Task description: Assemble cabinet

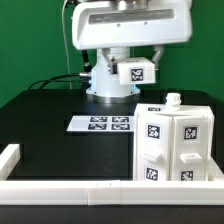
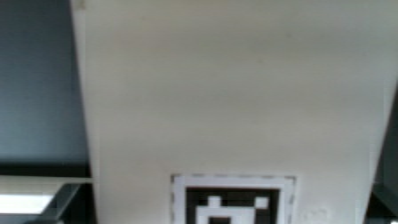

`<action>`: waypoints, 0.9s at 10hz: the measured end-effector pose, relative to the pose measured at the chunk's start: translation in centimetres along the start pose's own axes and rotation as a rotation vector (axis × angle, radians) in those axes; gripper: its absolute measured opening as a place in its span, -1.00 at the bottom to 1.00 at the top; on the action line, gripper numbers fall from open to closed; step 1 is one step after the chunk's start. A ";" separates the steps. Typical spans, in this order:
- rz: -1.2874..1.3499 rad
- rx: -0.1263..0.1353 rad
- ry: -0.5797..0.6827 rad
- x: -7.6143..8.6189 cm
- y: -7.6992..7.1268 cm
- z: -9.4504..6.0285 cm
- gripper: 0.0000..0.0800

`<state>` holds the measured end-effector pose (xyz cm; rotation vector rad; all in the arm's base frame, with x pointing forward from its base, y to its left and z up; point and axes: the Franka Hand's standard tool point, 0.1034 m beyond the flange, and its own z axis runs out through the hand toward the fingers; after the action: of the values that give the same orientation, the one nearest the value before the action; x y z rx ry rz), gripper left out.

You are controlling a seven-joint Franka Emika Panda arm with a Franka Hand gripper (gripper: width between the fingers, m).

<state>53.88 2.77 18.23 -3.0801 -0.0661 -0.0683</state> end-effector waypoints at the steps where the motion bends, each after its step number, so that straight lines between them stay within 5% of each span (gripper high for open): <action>1: -0.016 0.000 0.001 -0.1 0.1 0.1 0.40; 5: -0.035 0.003 -0.001 0.5 -1.0 -0.4 0.40; 9: -0.073 0.029 0.024 5.8 -4.2 -0.5 0.40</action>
Offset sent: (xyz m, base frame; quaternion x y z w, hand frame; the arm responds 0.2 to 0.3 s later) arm 0.0000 0.0000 0.0000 0.0000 0.0000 0.0000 1.0000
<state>59.49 7.15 19.25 -3.0469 -0.1768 -0.1067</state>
